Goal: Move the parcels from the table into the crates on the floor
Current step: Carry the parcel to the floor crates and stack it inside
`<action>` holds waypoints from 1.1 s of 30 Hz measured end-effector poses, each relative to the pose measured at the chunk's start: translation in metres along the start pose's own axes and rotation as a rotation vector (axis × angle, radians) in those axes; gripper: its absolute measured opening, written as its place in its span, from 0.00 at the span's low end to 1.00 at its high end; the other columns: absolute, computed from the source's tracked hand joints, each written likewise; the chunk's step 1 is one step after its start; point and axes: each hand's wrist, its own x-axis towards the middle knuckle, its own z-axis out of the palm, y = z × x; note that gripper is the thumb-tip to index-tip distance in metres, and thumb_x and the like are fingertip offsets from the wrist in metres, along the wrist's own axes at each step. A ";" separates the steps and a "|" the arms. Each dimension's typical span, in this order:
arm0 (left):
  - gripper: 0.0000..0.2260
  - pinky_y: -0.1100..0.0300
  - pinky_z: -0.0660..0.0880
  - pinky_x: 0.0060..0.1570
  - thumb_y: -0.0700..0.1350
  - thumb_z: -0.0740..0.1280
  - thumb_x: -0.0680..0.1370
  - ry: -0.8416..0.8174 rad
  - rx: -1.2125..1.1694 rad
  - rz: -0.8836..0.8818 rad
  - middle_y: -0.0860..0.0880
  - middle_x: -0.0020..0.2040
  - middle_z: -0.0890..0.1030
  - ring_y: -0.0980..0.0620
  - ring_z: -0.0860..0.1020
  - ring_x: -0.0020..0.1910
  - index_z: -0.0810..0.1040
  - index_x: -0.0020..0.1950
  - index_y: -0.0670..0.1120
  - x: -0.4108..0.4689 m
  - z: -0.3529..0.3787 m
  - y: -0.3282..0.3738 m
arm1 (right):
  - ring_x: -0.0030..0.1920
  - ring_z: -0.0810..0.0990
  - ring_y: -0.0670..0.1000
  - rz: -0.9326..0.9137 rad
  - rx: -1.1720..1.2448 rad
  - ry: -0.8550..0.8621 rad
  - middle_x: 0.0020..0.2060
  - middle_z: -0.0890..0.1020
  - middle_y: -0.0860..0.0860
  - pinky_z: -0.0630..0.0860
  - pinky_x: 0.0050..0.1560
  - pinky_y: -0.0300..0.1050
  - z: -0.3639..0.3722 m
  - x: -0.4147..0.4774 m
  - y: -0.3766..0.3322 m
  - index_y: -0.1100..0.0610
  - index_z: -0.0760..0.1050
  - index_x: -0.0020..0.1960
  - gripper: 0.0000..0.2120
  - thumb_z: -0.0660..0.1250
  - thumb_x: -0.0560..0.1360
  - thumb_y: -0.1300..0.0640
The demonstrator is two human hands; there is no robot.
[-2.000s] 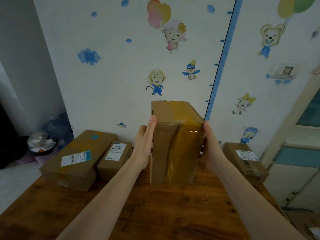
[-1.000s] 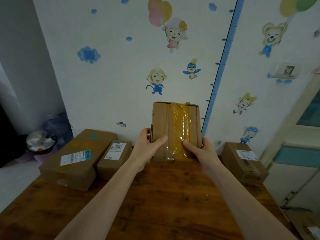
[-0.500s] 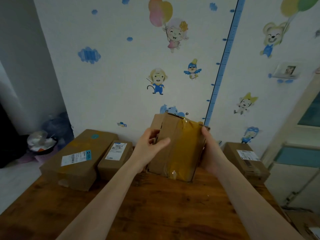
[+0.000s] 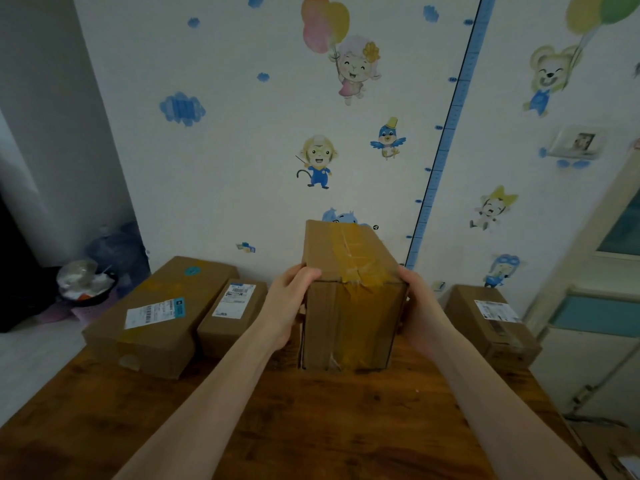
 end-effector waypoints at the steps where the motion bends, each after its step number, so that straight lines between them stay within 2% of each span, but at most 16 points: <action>1: 0.06 0.55 0.73 0.43 0.46 0.62 0.79 0.004 0.001 -0.002 0.49 0.37 0.79 0.52 0.77 0.41 0.77 0.45 0.47 0.000 0.000 0.000 | 0.56 0.74 0.56 0.002 0.004 0.003 0.55 0.77 0.53 0.70 0.56 0.55 0.000 0.000 0.001 0.49 0.67 0.64 0.22 0.62 0.75 0.40; 5: 0.02 0.52 0.70 0.44 0.44 0.63 0.77 0.030 -0.048 -0.035 0.46 0.41 0.74 0.50 0.74 0.43 0.73 0.47 0.46 0.003 -0.003 0.000 | 0.45 0.73 0.53 0.034 0.026 0.008 0.46 0.77 0.54 0.69 0.49 0.49 -0.003 0.004 0.005 0.56 0.72 0.64 0.34 0.59 0.70 0.31; 6: 0.02 0.51 0.69 0.45 0.44 0.63 0.77 0.040 -0.065 -0.034 0.46 0.41 0.74 0.49 0.74 0.43 0.73 0.48 0.46 0.004 -0.003 0.000 | 0.46 0.75 0.55 0.047 0.021 0.028 0.45 0.78 0.54 0.70 0.50 0.48 -0.004 0.006 0.005 0.56 0.73 0.64 0.33 0.59 0.71 0.32; 8: 0.05 0.50 0.69 0.46 0.45 0.65 0.77 0.059 -0.053 -0.019 0.46 0.43 0.75 0.48 0.75 0.45 0.73 0.51 0.47 0.004 -0.002 -0.002 | 0.59 0.76 0.60 0.076 0.002 0.079 0.48 0.79 0.56 0.71 0.61 0.53 -0.003 0.008 0.003 0.52 0.75 0.56 0.23 0.60 0.74 0.35; 9: 0.07 0.49 0.70 0.46 0.47 0.65 0.77 0.063 -0.031 -0.015 0.45 0.44 0.76 0.48 0.75 0.46 0.73 0.53 0.47 0.004 -0.001 -0.002 | 0.62 0.74 0.62 0.091 -0.002 0.092 0.50 0.79 0.57 0.70 0.64 0.57 -0.003 0.008 0.002 0.52 0.75 0.54 0.20 0.60 0.75 0.37; 11: 0.11 0.50 0.71 0.46 0.47 0.66 0.76 0.055 0.015 -0.013 0.44 0.47 0.76 0.47 0.76 0.47 0.72 0.57 0.46 0.002 -0.001 -0.002 | 0.58 0.75 0.61 0.098 0.021 0.078 0.51 0.79 0.58 0.71 0.61 0.58 -0.004 0.009 0.001 0.53 0.74 0.59 0.21 0.61 0.76 0.39; 15: 0.12 0.59 0.74 0.37 0.38 0.65 0.76 0.011 0.031 0.002 0.43 0.48 0.74 0.49 0.75 0.42 0.70 0.59 0.42 0.001 -0.001 0.001 | 0.56 0.77 0.60 0.130 0.028 0.023 0.57 0.78 0.57 0.75 0.53 0.57 -0.006 0.008 0.008 0.53 0.67 0.67 0.32 0.68 0.69 0.39; 19: 0.16 0.53 0.75 0.56 0.45 0.70 0.75 -0.012 0.242 0.114 0.46 0.56 0.75 0.48 0.76 0.56 0.70 0.59 0.45 0.003 0.004 0.000 | 0.55 0.78 0.60 0.159 -0.023 0.024 0.58 0.77 0.57 0.76 0.44 0.54 -0.003 0.005 0.014 0.53 0.64 0.71 0.42 0.74 0.61 0.45; 21: 0.21 0.55 0.73 0.59 0.49 0.71 0.74 -0.001 0.294 0.126 0.48 0.59 0.74 0.50 0.74 0.59 0.68 0.63 0.45 0.002 0.004 -0.002 | 0.52 0.78 0.59 0.145 -0.021 0.029 0.56 0.78 0.56 0.75 0.42 0.52 -0.003 0.005 0.013 0.54 0.66 0.69 0.36 0.73 0.65 0.46; 23: 0.24 0.51 0.73 0.62 0.46 0.71 0.75 0.019 0.244 0.087 0.46 0.62 0.73 0.48 0.74 0.60 0.66 0.67 0.45 0.004 0.000 -0.001 | 0.49 0.78 0.56 0.126 -0.001 0.025 0.50 0.79 0.55 0.75 0.42 0.52 -0.003 0.005 0.010 0.54 0.70 0.59 0.21 0.68 0.72 0.44; 25: 0.23 0.50 0.76 0.54 0.41 0.68 0.76 0.043 0.087 0.033 0.44 0.60 0.75 0.47 0.77 0.55 0.65 0.68 0.46 0.005 -0.005 0.004 | 0.46 0.79 0.56 0.105 0.025 0.049 0.47 0.80 0.55 0.76 0.47 0.53 -0.005 0.004 0.009 0.53 0.74 0.52 0.14 0.62 0.76 0.43; 26: 0.21 0.52 0.78 0.48 0.39 0.67 0.77 0.051 0.007 0.018 0.44 0.57 0.77 0.48 0.79 0.51 0.66 0.68 0.47 0.005 -0.007 0.007 | 0.43 0.79 0.56 0.071 -0.004 0.074 0.44 0.81 0.56 0.76 0.46 0.53 -0.005 0.005 0.010 0.53 0.75 0.53 0.13 0.62 0.78 0.45; 27: 0.20 0.54 0.77 0.42 0.38 0.65 0.78 0.057 -0.050 0.009 0.44 0.54 0.78 0.48 0.79 0.48 0.66 0.67 0.49 0.006 -0.010 0.009 | 0.40 0.79 0.55 0.026 -0.060 0.101 0.41 0.81 0.55 0.76 0.42 0.50 -0.006 0.007 0.012 0.56 0.76 0.56 0.13 0.61 0.79 0.48; 29: 0.18 0.55 0.76 0.38 0.38 0.64 0.79 0.054 -0.123 0.009 0.44 0.52 0.78 0.48 0.79 0.46 0.68 0.65 0.53 0.004 -0.011 0.013 | 0.34 0.75 0.52 -0.034 -0.159 0.146 0.35 0.79 0.53 0.71 0.34 0.45 -0.006 0.005 0.013 0.58 0.75 0.60 0.14 0.60 0.80 0.52; 31: 0.17 0.52 0.78 0.41 0.38 0.62 0.79 0.061 -0.185 0.021 0.45 0.51 0.78 0.46 0.79 0.48 0.70 0.65 0.54 0.002 -0.010 0.014 | 0.37 0.76 0.52 0.017 -0.157 0.104 0.38 0.79 0.53 0.73 0.37 0.47 -0.006 0.005 0.012 0.57 0.75 0.59 0.20 0.64 0.75 0.44; 33: 0.16 0.48 0.79 0.47 0.39 0.61 0.80 0.070 -0.235 0.023 0.46 0.51 0.79 0.43 0.79 0.51 0.71 0.65 0.55 0.001 -0.011 0.013 | 0.52 0.78 0.57 0.103 -0.142 0.050 0.49 0.81 0.55 0.75 0.56 0.57 -0.006 0.004 0.012 0.54 0.76 0.60 0.35 0.71 0.60 0.33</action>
